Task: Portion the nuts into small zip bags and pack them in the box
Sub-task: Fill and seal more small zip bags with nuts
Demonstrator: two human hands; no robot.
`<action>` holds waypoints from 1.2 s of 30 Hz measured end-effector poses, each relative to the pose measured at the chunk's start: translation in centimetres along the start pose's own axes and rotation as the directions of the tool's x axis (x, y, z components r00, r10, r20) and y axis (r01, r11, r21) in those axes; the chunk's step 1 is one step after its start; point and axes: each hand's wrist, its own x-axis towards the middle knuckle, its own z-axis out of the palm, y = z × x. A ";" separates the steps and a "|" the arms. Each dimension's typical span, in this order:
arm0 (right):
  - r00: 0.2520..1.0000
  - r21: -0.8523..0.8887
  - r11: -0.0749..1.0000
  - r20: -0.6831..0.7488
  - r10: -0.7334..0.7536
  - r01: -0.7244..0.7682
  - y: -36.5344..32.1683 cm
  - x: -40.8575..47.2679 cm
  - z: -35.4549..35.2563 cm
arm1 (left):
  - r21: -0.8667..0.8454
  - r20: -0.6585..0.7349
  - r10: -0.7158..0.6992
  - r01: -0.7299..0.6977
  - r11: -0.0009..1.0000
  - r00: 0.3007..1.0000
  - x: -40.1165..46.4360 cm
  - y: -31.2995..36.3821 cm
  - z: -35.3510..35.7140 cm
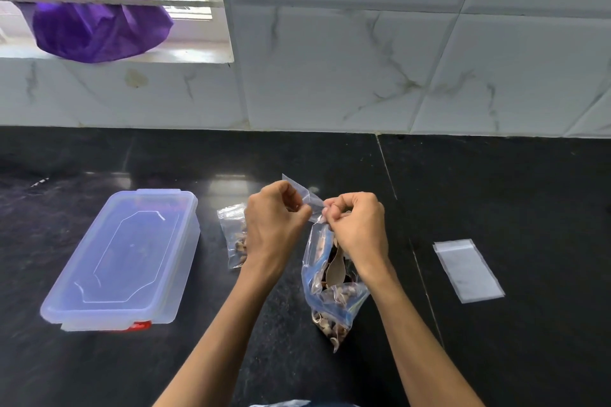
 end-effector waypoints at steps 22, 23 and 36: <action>0.982 -0.137 0.985 0.171 -0.085 0.109 -2.4 -0.7 -2.2 | -0.308 0.230 0.395 -0.318 0.896 0.889 0.8 -3.1 1.1; 0.983 -0.133 0.987 0.173 -0.067 0.091 -2.3 -0.7 -2.2 | -0.309 0.228 0.399 -0.323 0.895 0.888 0.9 -3.2 1.1; 0.973 0.068 0.998 0.232 -0.012 -0.004 -1.7 0.8 -4.7 | -0.507 0.214 0.341 -0.194 0.840 0.915 0.8 -3.2 0.4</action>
